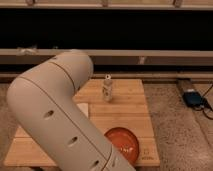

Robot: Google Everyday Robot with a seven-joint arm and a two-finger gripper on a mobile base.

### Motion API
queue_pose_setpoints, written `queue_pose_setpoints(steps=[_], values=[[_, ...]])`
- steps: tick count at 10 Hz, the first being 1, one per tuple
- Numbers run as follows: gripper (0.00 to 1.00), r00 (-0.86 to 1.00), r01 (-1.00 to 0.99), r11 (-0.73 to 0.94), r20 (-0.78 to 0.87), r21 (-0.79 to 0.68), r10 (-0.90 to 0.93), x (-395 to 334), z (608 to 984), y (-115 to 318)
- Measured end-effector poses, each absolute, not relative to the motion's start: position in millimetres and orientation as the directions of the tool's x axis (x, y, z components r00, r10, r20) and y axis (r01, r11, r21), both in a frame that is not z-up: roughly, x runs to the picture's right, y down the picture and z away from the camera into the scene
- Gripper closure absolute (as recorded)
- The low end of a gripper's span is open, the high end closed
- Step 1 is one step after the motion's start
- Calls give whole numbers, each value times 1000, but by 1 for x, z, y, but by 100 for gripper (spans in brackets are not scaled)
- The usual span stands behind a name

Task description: Push the eraser across the table

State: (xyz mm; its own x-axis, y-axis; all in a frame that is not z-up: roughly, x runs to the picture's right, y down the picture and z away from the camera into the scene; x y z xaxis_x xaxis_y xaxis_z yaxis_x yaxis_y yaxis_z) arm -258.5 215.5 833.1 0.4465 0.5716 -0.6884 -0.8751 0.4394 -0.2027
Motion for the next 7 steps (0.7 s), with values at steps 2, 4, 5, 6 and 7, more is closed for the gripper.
queue_pose_setpoints(steps=[2, 4, 5, 6, 7], values=[[100, 435, -882, 432, -687, -192, 583, -254, 839, 207], [100, 432, -883, 431, -681, -186, 591, -254, 844, 199], [100, 432, -883, 432, -680, -184, 593, -253, 847, 196], [100, 432, -883, 433, -678, -183, 595, -253, 849, 194], [100, 432, -883, 434, -675, -181, 598, -253, 852, 191]])
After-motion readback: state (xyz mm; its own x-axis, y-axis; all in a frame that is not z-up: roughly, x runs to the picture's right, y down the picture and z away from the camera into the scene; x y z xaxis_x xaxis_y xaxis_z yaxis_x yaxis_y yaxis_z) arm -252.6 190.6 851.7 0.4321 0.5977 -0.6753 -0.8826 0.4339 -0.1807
